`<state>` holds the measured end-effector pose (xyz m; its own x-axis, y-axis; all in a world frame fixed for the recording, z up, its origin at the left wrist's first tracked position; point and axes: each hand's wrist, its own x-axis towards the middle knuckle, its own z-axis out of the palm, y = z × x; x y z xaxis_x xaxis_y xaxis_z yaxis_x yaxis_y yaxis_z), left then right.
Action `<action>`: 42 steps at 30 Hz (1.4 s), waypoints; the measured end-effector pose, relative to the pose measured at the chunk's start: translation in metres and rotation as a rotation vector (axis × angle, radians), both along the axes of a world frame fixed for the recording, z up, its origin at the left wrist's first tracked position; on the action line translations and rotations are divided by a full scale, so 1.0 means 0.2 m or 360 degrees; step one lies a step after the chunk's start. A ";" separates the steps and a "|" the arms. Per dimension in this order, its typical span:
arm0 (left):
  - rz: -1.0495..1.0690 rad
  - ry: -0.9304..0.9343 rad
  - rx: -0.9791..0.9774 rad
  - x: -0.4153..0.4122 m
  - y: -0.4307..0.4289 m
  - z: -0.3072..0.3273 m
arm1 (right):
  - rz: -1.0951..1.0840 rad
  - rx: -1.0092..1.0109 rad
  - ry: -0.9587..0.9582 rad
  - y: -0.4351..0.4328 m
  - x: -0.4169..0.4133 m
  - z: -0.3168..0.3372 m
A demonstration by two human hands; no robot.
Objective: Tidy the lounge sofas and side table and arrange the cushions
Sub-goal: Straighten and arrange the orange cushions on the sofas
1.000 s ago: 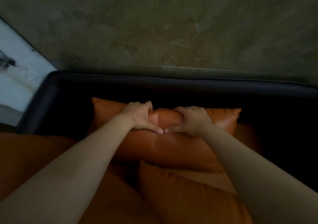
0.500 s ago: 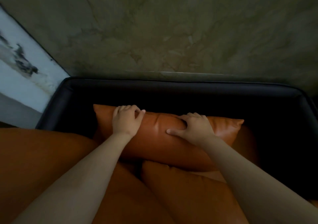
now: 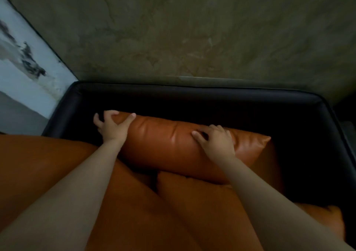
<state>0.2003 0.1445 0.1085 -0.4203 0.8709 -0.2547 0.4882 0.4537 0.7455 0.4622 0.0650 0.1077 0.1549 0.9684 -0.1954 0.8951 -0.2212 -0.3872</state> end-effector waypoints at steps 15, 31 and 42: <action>0.0259 -0.0495 0.0105 -0.06 -0.05 0.02 | -0.0329 0.0203 -0.0235 -0.20 -0.04 -0.01; 0.0293 -0.0555 -0.0026 -0.08 -0.08 0.00 | -0.1153 0.0467 0.0222 -0.34 0.29 0.03; 0.0363 -0.0465 0.0089 -0.07 -0.08 -0.01 | -0.1754 0.0505 0.1181 -0.30 0.35 -0.02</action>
